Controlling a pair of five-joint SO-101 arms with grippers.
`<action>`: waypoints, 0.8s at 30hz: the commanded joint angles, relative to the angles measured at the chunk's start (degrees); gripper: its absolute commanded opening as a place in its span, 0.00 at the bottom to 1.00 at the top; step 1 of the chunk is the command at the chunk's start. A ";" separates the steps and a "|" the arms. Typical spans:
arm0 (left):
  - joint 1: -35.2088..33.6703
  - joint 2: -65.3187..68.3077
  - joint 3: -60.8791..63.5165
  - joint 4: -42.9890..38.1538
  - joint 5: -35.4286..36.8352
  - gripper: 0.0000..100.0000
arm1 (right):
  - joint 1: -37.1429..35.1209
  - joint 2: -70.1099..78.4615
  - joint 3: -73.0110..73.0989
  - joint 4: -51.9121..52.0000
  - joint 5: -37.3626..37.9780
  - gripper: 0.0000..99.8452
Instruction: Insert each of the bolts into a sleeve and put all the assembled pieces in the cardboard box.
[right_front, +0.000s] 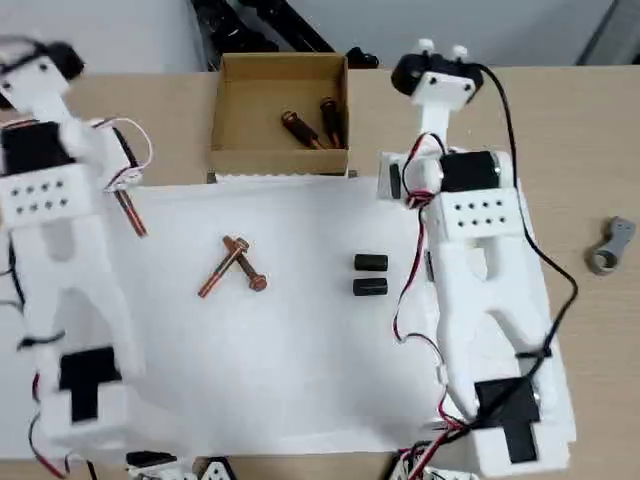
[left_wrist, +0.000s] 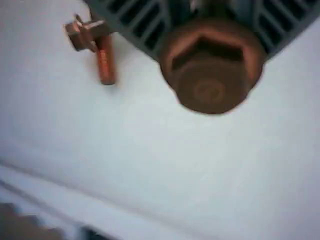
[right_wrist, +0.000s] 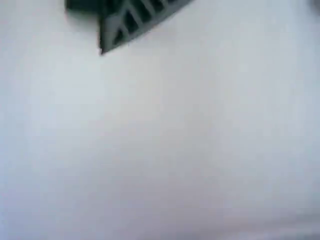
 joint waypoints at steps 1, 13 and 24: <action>2.99 -8.35 -2.68 1.05 -6.59 0.00 | 1.98 -3.47 -0.62 6.90 -2.29 0.15; 3.69 -20.04 11.82 1.05 -13.10 0.00 | 8.13 6.37 -0.44 12.09 6.42 0.15; 3.69 -25.67 14.99 -0.18 -17.23 0.01 | 8.31 17.45 -0.44 11.38 7.91 0.15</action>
